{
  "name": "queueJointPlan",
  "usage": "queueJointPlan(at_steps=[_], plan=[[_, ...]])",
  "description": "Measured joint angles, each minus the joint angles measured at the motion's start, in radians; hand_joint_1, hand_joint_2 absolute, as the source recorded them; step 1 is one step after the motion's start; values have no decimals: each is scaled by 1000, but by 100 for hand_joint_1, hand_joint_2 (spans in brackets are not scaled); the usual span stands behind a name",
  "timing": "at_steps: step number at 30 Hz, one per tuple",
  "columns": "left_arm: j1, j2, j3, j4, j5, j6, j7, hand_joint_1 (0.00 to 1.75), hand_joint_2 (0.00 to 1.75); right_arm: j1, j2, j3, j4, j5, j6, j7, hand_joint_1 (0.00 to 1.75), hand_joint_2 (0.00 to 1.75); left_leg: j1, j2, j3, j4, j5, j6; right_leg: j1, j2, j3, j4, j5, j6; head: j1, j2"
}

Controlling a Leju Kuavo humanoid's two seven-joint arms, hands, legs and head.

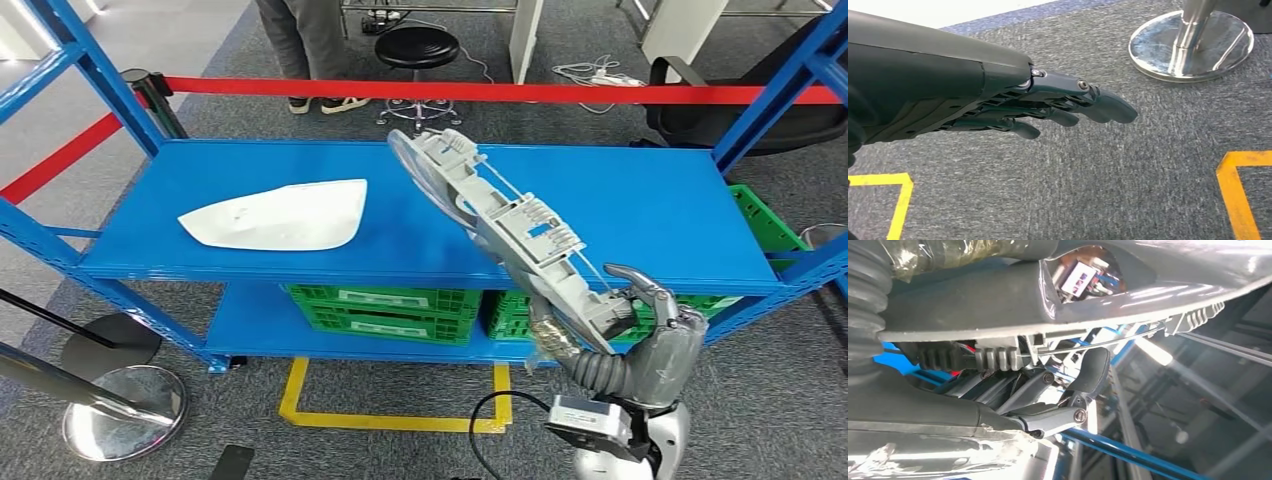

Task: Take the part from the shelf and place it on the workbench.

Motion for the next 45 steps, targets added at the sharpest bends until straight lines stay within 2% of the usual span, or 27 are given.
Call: queueJointPlan(at_steps=[2,4,7,8,10,12,13,14,15,17,18,20,22,24,25,27,28,29,30,32,33,35,38,40,43,44,45], plan=[[3,0,1,0,2,1,-4,0,175,-1,-3,0,1,0,-1,3,175,175,2,-2,0,11,-10,-14,-3,-3,67,-133,59,4,1,0],[4,2,2,0,2,2,-4,0,175,1,-3,0,1,33,-9,-6,175,175,1,-4,-2,21,-16,-29,-1,-2,107,-204,71,-8,1,0],[4,1,3,1,-1,3,-4,0,175,15,7,-2,-3,109,-22,-37,175,175,4,-3,-1,21,-18,-41,4,2,113,-210,67,-35,-4,0],[4,1,3,1,-2,3,-4,0,175,17,10,-2,-5,122,-23,-43,175,175,5,-3,-5,32,-28,-44,4,2,115,-212,68,-43,-6,0],[2,1,3,1,-7,3,-3,0,175,14,13,1,-9,130,-26,-46,175,175,5,-2,-42,114,-78,-50,2,0,120,-219,70,-57,-9,0],[2,0,3,1,-12,3,-1,0,175,11,13,5,-10,130,-29,-53,175,175,5,-2,-107,249,-136,-51,4,-1,121,-219,69,-63,-10,0],[2,0,3,1,-14,3,1,0,175,10,13,7,-10,131,-29,-58,175,175,5,-2,-131,295,-146,-51,5,-1,121,-219,68,-64,-10,0],[2,0,3,1,-16,3,2,0,175,9,13,8,-10,131,-29,-64,175,175,5,-2,-139,307,-136,-49,6,0,122,-219,68,-64,-10,0],[2,0,3,1,-18,3,4,0,175,8,13,10,-10,129,-29,-69,175,175,5,-2,-130,280,-107,-46,6,1,124,-219,67,-64,-11,0],[0,1,3,1,-21,3,8,0,175,2,13,14,-10,129,-29,-75,175,175,4,-2,-75,155,-31,-37,7,3,127,-219,66,-61,-11,0],[-1,1,3,1,-22,3,9,0,175,-1,13,17,-10,132,-29,-77,175,175,3,-2,-47,95,-9,-33,9,5,127,-218,65,-57,-11,0],[-4,1,3,1,-22,3,11,0,175,-8,12,20,-10,136,-29,-79,175,175,-1,-2,-25,38,-2,-29,12,5,123,-217,65,-46,-10,0],[-5,-1,3,1,-22,2,12,0,175,-12,10,22,-10,138,-29,-78,175,175,-1,-2,-26,30,-4,-23,11,3,119,-219,66,-32,-9,0],[-4,-2,3,1,-22,2,11,0,175,-14,7,23,-10,148,-29,-77,175,175,1,-1,-25,25,0,-12,9,2,102,-188,42,-23,-7,0],[-5,-2,3,1,-21,2,11,0,175,-15,6,23,-10,157,-29,-75,175,175,2,-1,-25,24,1,-8,8,1,79,-142,16,-20,-5,0],[-7,-1,3,1,-21,3,10,0,175,-16,2,23,-10,175,-30,-70,175,175,-2,0,-25,24,0,-2,8,1,15,-5,-47,-16,-3,0],[-7,-1,3,1,-21,3,9,0,175,-16,0,23,-10,179,-30,-66,175,175,-4,0,-25,24,-1,-1,9,1,-12,50,-64,-16,-3,0],[-6,-2,3,1,-21,4,9,0,175,-16,-2,23,-10,180,-30,-63,175,175,-6,0,-24,24,-1,0,9,1,-23,70,-61,-17,-3,0],[-6,-3,3,1,-21,7,9,0,175,-16,-4,23,-10,178,-30,-61,175,175,-8,-1,-23,24,-2,1,11,1,-13,48,-39,-20,-3,0],[-7,-5,3,1,-20,15,11,0,175,-17,-4,22,-12,167,-30,-61,175,175,-10,-2,-18,25,-4,0,15,0,49,-82,30,-32,-3,0],[-7,-6,3,1,-20,21,12,0,175,-17,-4,22,-13,162,-30,-62,175,175,-13,-2,-18,26,-6,-2,18,-1,83,-147,53,-38,-3,0],[-8,-8,3,1,-19,32,17,0,175,-18,-4,22,-19,154,-30,-64,175,175,-15,-2,-23,29,-6,-10,23,-2,116,-210,65,-46,-4,0],[-9,-9,3,1,-19,40,20,0,175,-15,-4,19,-26,150,-30,-66,175,175,-14,0,-27,34,-10,-23,21,-1,119,-219,68,-54,-6,0],[-11,-8,3,1,-19,41,20,0,175,-16,-4,17,-27,149,-30,-66,175,175,-11,0,-48,87,-48,-34,16,-4,124,-226,71,-63,-10,0],[-9,-8,3,1,-19,41,20,0,175,-15,-4,15,-28,148,-30,-66,175,175,-5,0,-135,275,-132,-46,16,-5,126,-227,71,-69,-14,0],[-8,-8,3,1,-19,41,20,0,175,-14,-4,14,-28,147,-30,-66,175,175,-4,0,-153,309,-136,-47,16,-4,126,-226,70,-69,-14,0],[-8,-8,3,1,-19,41,20,0,175,-13,-4,13,-28,147,-30,-66,175,175,-3,0,-152,305,-119,-48,16,-3,127,-226,70,-69,-14,0]])
